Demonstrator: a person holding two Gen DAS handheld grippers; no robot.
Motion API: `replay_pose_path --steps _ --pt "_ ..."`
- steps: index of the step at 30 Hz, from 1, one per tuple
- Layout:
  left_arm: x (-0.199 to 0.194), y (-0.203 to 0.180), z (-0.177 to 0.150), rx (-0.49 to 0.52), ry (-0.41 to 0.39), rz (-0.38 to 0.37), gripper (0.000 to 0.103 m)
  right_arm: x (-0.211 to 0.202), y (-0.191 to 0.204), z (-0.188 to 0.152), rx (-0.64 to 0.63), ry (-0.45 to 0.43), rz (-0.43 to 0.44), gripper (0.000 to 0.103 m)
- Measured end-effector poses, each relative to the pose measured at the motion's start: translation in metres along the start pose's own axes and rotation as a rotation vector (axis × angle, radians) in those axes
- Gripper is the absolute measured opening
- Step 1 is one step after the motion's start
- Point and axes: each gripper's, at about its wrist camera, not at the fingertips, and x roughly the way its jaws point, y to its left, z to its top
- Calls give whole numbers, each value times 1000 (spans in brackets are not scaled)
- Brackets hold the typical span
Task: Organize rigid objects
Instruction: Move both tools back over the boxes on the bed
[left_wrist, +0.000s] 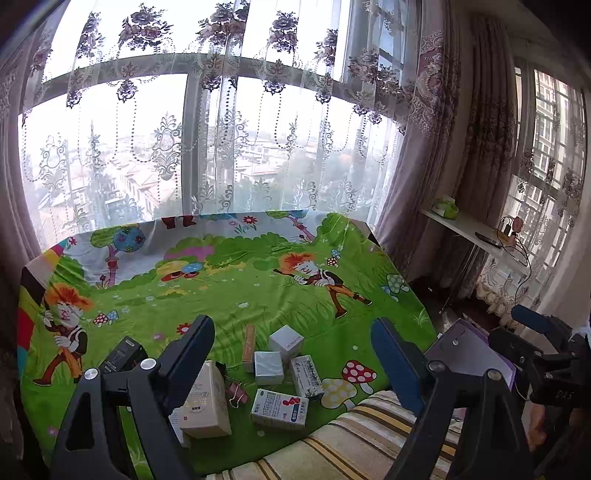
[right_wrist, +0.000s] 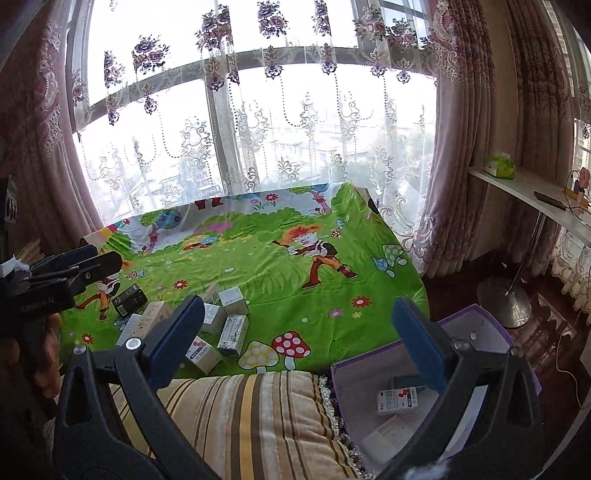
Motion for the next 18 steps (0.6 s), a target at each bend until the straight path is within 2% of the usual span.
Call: replay_pose_path --steps 5,12,15,18 --pt "0 44 7 -90 -19 36 88 19 39 1 -103 19 42 102" --pt "2 96 23 -184 -48 101 88 62 86 9 -114 60 123 102" --pt "5 117 31 -223 -51 129 88 84 105 17 -114 112 171 102" --pt "8 137 42 -248 -58 165 88 97 127 26 -166 95 192 102"
